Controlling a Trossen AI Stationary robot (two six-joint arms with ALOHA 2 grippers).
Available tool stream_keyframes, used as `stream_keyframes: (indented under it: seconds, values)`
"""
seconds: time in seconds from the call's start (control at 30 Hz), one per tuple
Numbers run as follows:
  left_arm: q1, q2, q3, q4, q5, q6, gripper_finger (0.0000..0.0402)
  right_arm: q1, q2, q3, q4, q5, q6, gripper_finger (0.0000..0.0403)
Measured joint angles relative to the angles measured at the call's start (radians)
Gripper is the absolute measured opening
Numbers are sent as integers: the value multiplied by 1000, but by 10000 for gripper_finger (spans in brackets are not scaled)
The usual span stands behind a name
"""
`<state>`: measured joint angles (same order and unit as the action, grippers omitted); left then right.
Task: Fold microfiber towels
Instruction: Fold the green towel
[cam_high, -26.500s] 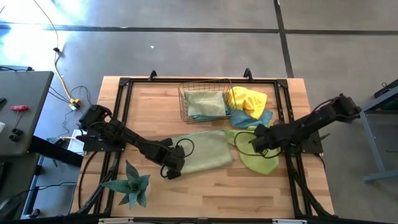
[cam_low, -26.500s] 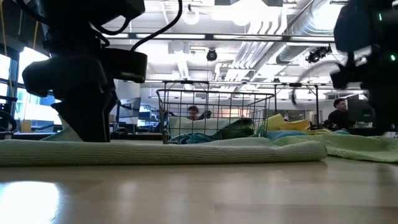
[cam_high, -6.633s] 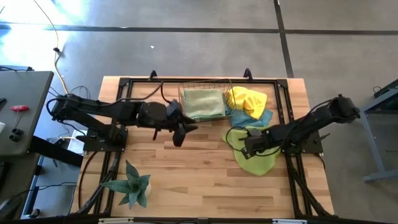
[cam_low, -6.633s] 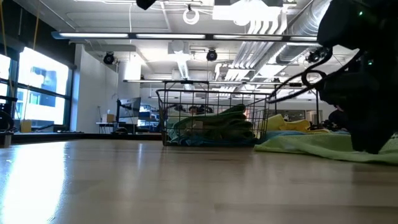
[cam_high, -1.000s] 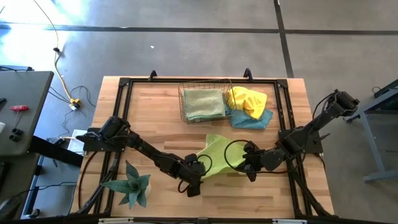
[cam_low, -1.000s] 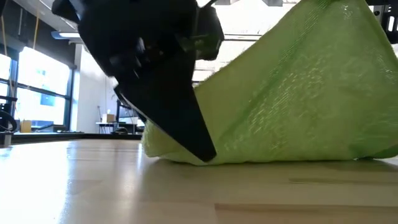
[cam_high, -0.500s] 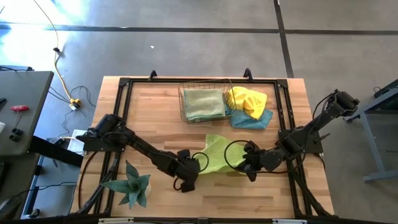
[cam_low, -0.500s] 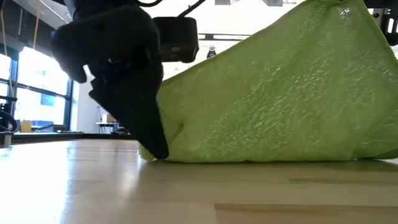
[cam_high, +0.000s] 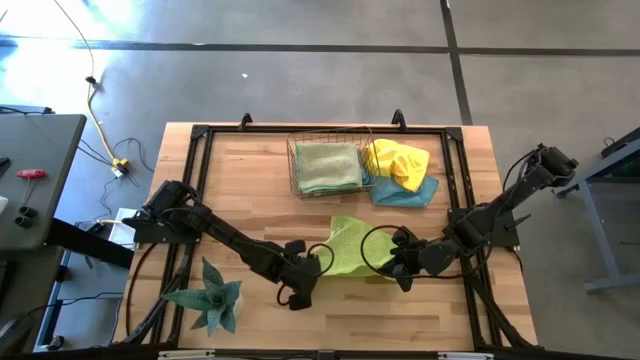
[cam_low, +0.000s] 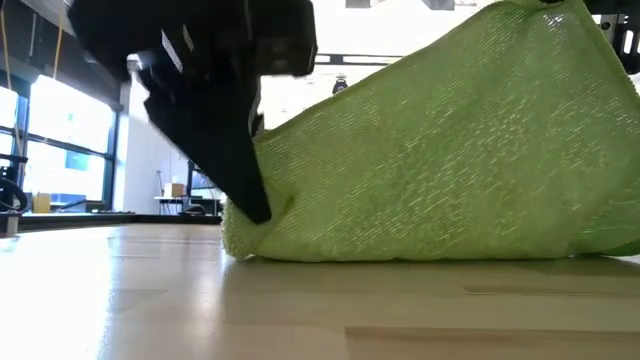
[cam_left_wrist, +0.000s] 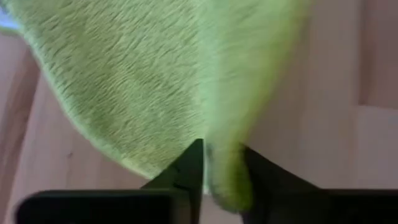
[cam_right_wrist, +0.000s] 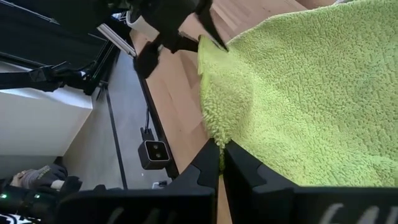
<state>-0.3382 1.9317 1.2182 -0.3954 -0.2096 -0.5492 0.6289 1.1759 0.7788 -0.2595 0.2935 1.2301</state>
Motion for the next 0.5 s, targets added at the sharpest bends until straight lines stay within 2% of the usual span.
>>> stream_keyframes:
  seconds: [0.13, 0.33, 0.5]
  values:
    - [0, -31, 15, -49, 42, 3, 7, 0, 0, 0, 12, 6, -7, 0]
    - [0, -91, 120, -195, 18, 44, 9, 0, 0, 0, 60, 19, -71, 0]
    - [0, -126, 250, -416, -19, 113, 3, -2, -4, 0, 150, 40, -205, 0]
